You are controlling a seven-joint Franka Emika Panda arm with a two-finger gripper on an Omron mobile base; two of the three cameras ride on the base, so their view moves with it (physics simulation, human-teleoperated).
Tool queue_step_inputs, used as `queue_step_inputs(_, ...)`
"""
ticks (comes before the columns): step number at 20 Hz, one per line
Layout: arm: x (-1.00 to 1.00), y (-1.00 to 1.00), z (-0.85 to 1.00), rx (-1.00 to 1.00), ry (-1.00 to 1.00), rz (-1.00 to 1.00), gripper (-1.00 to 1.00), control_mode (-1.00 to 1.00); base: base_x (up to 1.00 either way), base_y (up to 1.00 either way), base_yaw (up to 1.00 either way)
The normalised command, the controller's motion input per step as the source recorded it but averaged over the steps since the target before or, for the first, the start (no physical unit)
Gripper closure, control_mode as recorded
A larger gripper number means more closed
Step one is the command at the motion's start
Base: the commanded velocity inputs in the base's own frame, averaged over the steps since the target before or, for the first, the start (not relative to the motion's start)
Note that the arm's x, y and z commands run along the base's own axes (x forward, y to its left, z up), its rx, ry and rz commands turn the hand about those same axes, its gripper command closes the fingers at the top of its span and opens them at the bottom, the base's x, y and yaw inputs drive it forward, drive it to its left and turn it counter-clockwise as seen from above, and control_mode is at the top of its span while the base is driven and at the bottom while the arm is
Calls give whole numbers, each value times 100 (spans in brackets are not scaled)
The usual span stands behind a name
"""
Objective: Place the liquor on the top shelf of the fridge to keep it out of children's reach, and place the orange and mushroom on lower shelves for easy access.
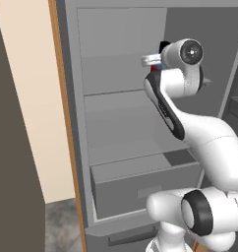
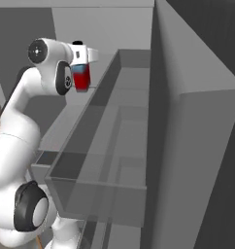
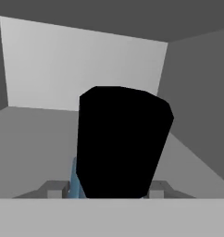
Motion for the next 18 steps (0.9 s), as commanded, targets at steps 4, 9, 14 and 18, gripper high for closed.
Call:
queue_step_inputs(4, 59, 0, -29, 0, 0, 0, 100, -100, 0, 0, 0)
queue_step_inputs(9, 64, 0, -25, 0, -7, 0, 100, -100, 0, 0, 0)
queue_step_inputs(14, 71, 1, -27, 0, -14, 0, 100, -100, 0, 0, 0)
queue_step_inputs(18, 73, 0, -28, 0, -10, 0, 100, -100, 0, 0, 0)
